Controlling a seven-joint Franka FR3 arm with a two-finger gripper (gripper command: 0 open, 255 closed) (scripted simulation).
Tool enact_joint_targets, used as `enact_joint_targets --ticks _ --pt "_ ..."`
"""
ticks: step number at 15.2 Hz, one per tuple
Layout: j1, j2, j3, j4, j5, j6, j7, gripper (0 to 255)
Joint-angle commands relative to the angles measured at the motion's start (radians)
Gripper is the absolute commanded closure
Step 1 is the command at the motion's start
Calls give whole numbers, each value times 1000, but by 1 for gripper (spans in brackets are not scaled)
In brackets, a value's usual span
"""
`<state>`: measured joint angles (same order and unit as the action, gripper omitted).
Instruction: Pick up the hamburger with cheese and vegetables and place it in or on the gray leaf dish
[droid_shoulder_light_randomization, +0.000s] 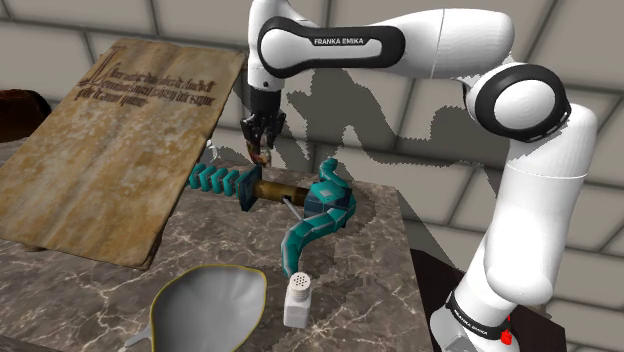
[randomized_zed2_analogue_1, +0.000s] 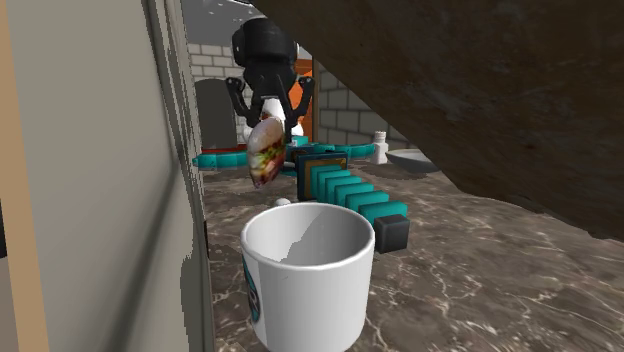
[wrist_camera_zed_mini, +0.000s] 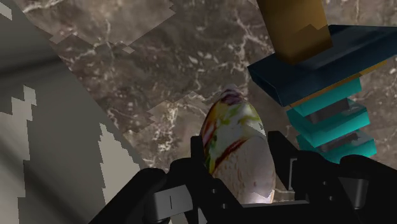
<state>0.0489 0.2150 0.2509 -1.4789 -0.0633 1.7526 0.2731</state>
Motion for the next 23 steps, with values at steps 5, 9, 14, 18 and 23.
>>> enact_joint_targets --ticks 5,9,14,18,23 --pt "6 18 2 110 -4 -92 1 255" --pt "11 37 3 191 -9 -155 2 255" --pt "51 -38 32 102 -1 -142 76 255" --pt "93 -98 65 29 7 -128 153 255" --pt "148 -148 111 -27 13 -123 257 255"
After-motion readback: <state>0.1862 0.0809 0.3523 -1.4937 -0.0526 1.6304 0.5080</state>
